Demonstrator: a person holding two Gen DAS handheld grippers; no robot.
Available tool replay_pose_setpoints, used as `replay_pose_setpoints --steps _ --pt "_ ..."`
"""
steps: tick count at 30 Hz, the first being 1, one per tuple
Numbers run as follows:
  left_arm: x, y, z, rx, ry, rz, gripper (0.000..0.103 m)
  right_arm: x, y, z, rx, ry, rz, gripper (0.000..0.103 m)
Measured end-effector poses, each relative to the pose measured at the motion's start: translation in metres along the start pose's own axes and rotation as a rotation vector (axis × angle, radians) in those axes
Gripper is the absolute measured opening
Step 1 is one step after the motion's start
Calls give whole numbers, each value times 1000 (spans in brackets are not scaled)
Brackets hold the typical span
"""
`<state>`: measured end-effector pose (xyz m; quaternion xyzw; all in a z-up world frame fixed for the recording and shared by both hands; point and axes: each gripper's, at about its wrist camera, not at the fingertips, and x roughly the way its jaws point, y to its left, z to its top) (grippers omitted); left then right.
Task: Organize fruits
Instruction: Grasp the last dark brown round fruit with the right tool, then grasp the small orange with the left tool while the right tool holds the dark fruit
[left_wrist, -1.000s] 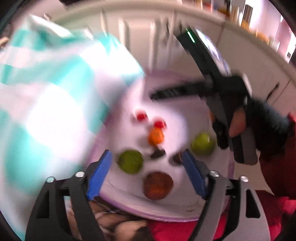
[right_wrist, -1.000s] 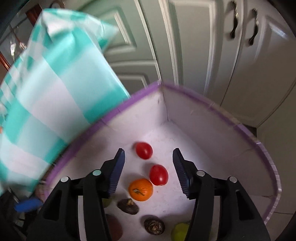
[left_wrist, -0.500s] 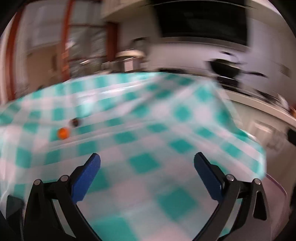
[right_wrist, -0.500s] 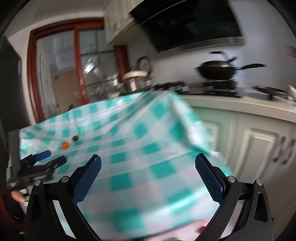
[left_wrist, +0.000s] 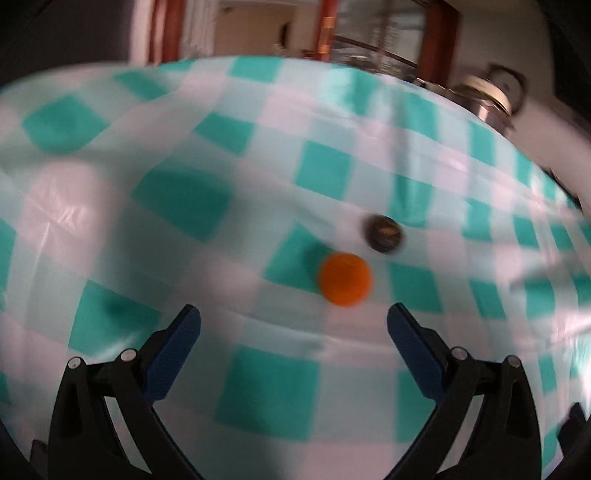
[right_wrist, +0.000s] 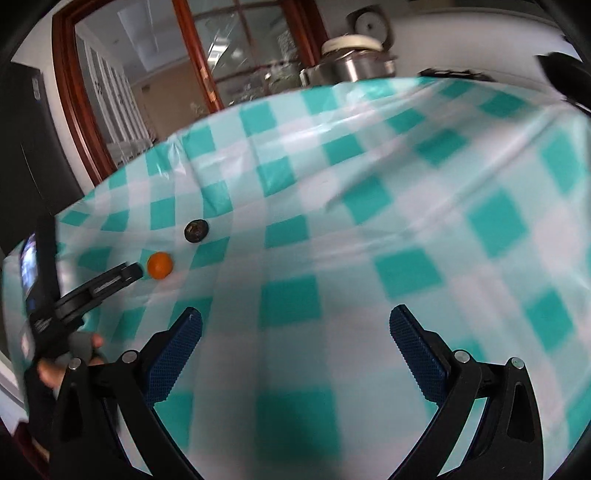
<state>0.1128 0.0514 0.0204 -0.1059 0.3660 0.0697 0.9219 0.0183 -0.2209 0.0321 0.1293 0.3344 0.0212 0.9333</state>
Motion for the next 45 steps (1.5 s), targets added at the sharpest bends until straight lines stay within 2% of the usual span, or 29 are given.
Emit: replay_pose_setpoints --steps 3,7,11,16,18,20,21,22,23,24,25,28,32,36,39,40,43,45 --pt "0 17 1 -70 10 -6 101 45 20 21 -24 41 11 99" --pt "-6 20 0 -53 -20 56 101 105 54 51 -46 119 59 99" --pt "-1 29 0 -104 -7 49 101 151 87 73 -100 158 58 99" --pt "1 34 -1 -135 -7 40 101 185 120 85 -127 203 114 97" --pt "1 32 -2 -132 -6 36 101 196 135 86 -166 224 113 92" --pt "1 30 -2 -127 -8 33 101 207 148 84 -214 251 68 75" --pt "0 30 -2 -124 -9 30 101 209 152 84 -231 255 42 74" --pt "0 29 -3 -121 -11 27 101 210 154 83 -246 253 25 71" --pt "-1 28 -3 -114 -12 21 101 209 155 82 -261 243 7 55" --pt "-1 27 -3 -106 -13 16 101 206 154 81 -272 233 3 45" --pt "-1 25 -3 -92 -12 9 101 199 148 80 -262 215 -7 42" --pt "-2 19 -3 -60 -11 -8 101 167 123 76 -173 169 54 42" --pt "0 10 -4 -20 4 -53 101 115 75 61 -49 101 76 42" --pt "0 1 -7 18 19 -79 101 77 32 35 87 74 96 42" --pt "2 -9 -9 40 36 -115 101 72 17 23 151 82 126 42" --pt "3 -15 -8 56 31 -118 101 68 16 24 143 59 131 43" --pt "10 -27 -3 85 40 -135 101 76 19 24 134 95 133 43" --pt "21 -38 4 91 51 -130 100 72 22 23 131 82 136 43"
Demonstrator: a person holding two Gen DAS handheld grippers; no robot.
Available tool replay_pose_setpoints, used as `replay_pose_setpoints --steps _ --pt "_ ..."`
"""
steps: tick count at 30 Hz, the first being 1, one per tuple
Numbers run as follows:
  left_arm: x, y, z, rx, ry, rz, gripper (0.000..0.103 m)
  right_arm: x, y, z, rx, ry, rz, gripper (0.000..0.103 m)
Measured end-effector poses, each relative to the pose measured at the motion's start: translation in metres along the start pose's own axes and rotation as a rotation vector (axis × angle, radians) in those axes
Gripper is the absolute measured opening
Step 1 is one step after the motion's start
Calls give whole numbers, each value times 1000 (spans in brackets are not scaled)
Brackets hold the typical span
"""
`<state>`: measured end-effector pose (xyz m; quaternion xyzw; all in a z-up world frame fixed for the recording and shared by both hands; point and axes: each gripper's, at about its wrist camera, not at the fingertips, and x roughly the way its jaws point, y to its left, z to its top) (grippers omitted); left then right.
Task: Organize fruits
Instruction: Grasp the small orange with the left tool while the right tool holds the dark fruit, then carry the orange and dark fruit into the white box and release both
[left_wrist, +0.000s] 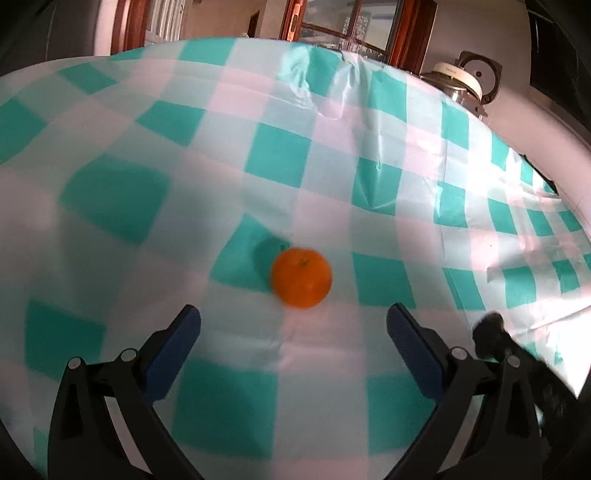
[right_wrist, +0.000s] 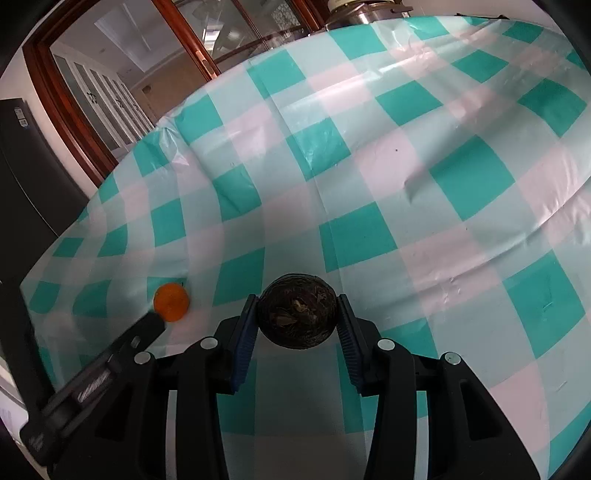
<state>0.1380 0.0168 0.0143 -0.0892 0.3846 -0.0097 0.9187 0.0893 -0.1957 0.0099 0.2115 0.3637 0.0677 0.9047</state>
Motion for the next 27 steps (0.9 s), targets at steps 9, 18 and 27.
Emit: replay_pose_setpoints --steps 9,18,27 --pt "44 -13 24 37 95 51 44 4 -3 1 31 6 15 43" --pt "-15 3 -18 -35 37 -7 41 3 -4 -1 23 -5 20 43" --pt "-65 -5 -63 25 -15 -52 41 7 -3 0 19 -3 33 43"
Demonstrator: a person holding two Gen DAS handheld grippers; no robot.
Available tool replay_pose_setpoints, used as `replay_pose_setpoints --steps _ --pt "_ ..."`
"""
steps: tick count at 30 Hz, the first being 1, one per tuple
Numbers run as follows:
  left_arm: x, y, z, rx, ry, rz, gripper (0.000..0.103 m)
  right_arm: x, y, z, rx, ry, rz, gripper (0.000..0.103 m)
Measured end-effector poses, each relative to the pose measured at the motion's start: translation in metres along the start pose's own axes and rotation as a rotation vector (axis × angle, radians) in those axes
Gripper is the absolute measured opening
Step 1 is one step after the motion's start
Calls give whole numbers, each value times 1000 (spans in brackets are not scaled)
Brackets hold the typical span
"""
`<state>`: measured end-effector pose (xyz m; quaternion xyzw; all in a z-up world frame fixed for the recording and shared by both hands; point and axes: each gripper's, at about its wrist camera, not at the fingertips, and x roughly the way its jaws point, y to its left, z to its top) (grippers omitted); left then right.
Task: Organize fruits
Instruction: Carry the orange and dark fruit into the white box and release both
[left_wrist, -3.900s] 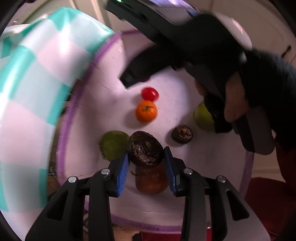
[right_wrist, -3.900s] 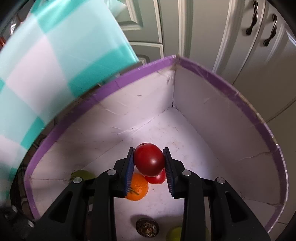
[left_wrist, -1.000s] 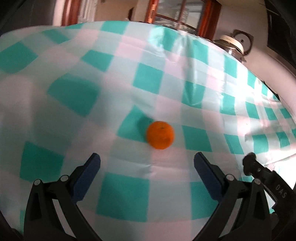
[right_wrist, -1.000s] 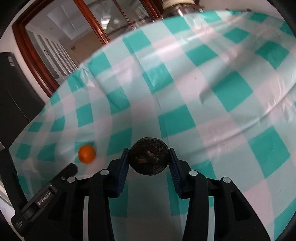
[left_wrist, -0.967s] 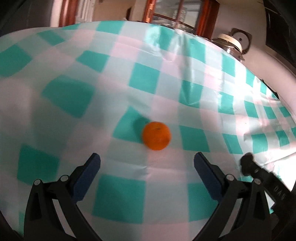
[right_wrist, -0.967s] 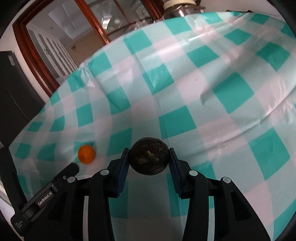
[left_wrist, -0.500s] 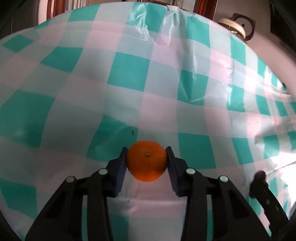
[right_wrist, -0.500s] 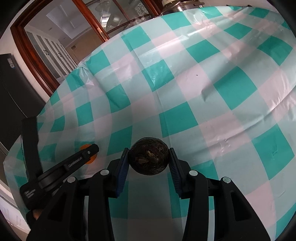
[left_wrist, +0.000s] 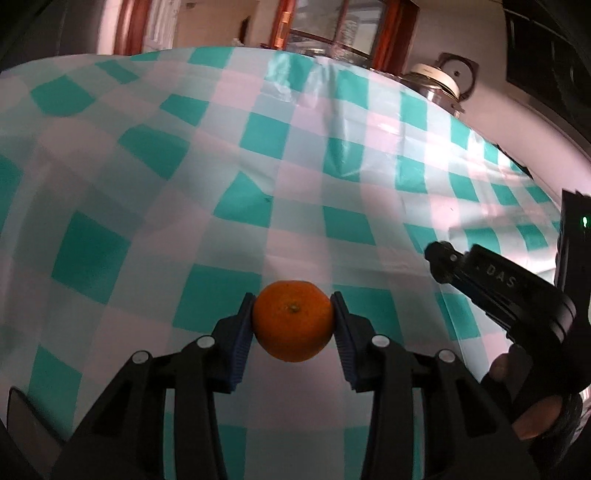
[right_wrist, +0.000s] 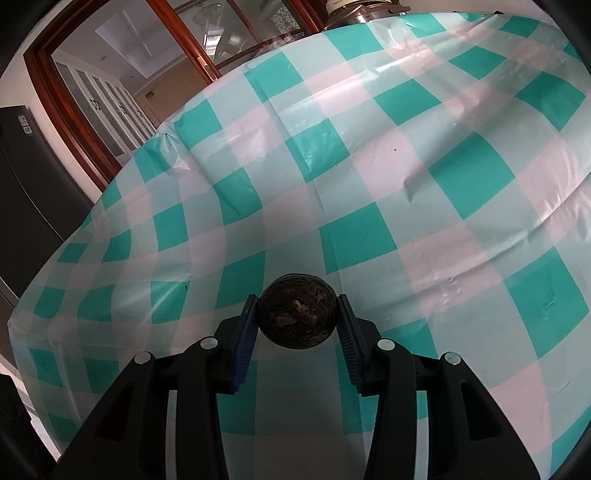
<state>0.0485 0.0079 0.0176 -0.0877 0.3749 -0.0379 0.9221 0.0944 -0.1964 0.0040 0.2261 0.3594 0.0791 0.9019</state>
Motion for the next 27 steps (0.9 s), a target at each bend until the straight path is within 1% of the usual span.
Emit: replay_pose_setpoints --steps 6,11,16,18,21,22,23,25,27 --pt "9 9 -1 -40 47 -6 41 1 -1 0 9 -2 22 42" --pt "2 6 1 -22 13 5 41 0 -4 2 27 -6 29 42" --pt "1 -1 1 -1 23 -11 41 -2 -5 2 41 -7 1 42" --pt "-3 -4 -2 17 9 -8 41 -6 -5 -1 48 11 3 42" --pt "-16 -8 -10 49 -5 -7 41 -28 -11 -22 92 50 -7 42" --pt "-22 -8 -14 54 -7 -14 41 -37 -12 -28 89 45 -8 42" --pt "-31 -8 -20 58 -15 -21 41 -54 -12 -39 80 31 -12 42" --pt "-48 -10 -32 71 -31 -21 41 -91 -15 -59 79 4 6 42" --pt "-68 -16 -47 90 -39 -44 41 -120 -19 -74 77 -10 13 42"
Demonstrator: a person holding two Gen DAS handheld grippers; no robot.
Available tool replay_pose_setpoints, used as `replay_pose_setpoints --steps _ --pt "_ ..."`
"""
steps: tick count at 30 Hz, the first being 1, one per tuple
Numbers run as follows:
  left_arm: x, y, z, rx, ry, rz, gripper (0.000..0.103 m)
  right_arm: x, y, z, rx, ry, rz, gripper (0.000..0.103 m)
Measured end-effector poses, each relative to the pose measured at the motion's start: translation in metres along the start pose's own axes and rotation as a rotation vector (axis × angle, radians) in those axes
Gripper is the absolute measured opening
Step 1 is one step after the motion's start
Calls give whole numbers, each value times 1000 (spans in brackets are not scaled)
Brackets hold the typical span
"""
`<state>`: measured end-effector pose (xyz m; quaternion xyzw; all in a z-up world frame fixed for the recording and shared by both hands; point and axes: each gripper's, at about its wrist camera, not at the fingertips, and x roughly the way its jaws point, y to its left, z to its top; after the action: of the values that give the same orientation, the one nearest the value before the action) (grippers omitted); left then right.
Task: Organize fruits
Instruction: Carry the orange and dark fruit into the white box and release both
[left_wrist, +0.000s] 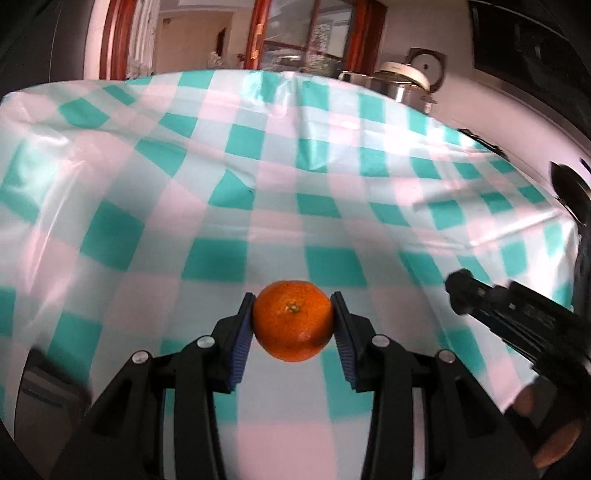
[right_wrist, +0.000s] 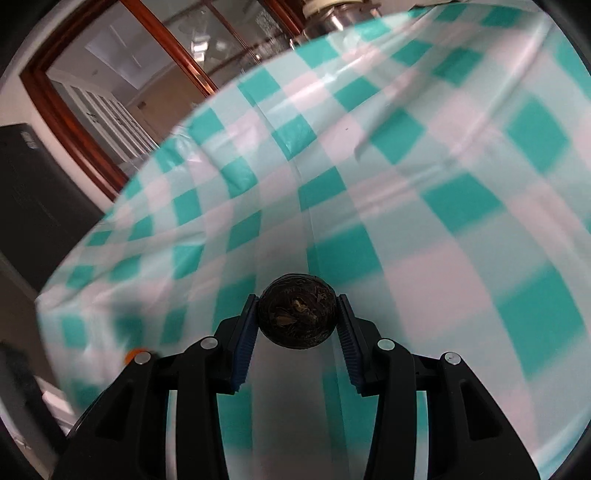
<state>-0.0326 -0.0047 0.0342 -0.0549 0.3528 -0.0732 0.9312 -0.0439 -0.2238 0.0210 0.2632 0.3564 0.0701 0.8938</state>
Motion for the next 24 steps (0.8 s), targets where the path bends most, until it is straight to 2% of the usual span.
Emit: replay_pose_setpoints --steps 7,12,19,24 --pt "-51 -51 -39 117 16 -108 41 -103 -25 -46 -49 -76 -47 42" --pt "-83 -98 -68 241 9 -162 41 -167 -66 -72 -37 -126 -90 42" --pt "-104 -161 -106 416 44 -239 41 -239 -133 -104 15 -188 -208 42" --pt "-121 -212 -135 570 54 -322 41 -279 -182 -129 68 -222 -311 42"
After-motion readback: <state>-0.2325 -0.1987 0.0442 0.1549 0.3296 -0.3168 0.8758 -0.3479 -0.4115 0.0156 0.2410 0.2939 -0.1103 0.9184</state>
